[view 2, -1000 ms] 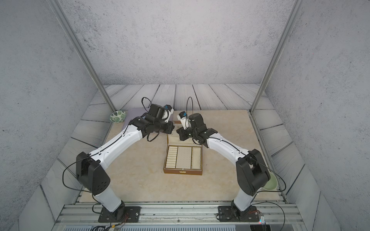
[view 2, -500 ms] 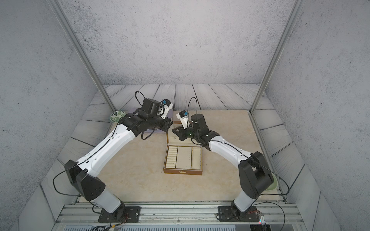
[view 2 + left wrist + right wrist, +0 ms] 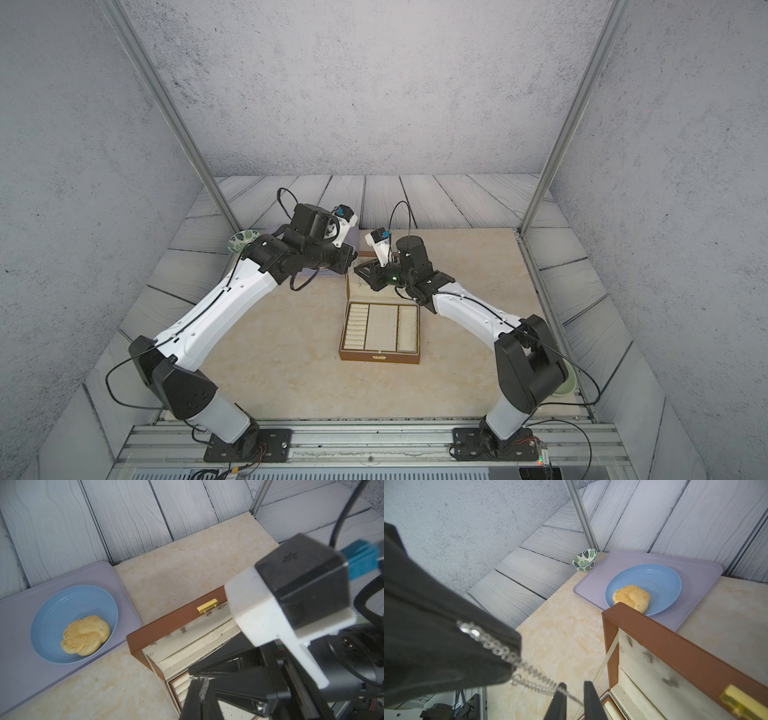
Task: Put jewelry chain into jewelry box
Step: Hang the necklace on the jewelry box clasp.
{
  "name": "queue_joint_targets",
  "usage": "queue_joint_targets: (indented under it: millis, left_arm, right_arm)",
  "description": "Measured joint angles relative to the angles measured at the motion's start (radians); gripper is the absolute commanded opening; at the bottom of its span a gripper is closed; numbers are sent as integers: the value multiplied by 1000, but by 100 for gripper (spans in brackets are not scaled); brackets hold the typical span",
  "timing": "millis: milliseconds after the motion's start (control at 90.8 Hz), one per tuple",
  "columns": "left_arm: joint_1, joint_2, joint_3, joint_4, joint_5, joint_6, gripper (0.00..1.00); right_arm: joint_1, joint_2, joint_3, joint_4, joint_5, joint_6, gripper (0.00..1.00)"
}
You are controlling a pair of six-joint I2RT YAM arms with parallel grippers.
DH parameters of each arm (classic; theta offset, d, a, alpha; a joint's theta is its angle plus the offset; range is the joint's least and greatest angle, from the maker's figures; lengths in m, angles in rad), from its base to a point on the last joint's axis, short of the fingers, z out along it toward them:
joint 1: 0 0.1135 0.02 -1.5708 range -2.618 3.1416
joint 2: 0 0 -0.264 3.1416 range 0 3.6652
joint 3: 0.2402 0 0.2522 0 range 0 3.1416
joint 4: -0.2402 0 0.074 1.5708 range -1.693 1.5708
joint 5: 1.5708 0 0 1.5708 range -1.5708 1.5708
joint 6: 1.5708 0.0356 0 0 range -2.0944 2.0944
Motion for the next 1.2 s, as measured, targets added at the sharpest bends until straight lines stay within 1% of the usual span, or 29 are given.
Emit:
queue_joint_targets:
  millis: [22,77,176,242,286,561,936,1200]
  left_arm:
    - [0,0,0,0,0,0,0]
    - [0,0,0,0,0,0,0]
    - [0,0,0,0,0,0,0]
    - [0,0,0,0,0,0,0]
    - [0,0,0,0,0,0,0]
    - [2,0,-14,-3,-27,-1,0]
    - [35,5,-152,77,7,-64,0]
    - [54,83,-169,156,42,-131,0]
  right_arm:
    - [0,0,0,0,0,0,19]
    - [0,0,0,0,1,0,12]
    - [2,1,0,2,4,1,10]
    - [3,1,0,2,6,0,3]
    - [4,1,0,3,9,-3,0]
    - [4,-13,-19,-9,55,-15,0]
    - [-6,-35,-42,-150,121,-55,0]
    - [-32,18,17,-241,136,-60,0]
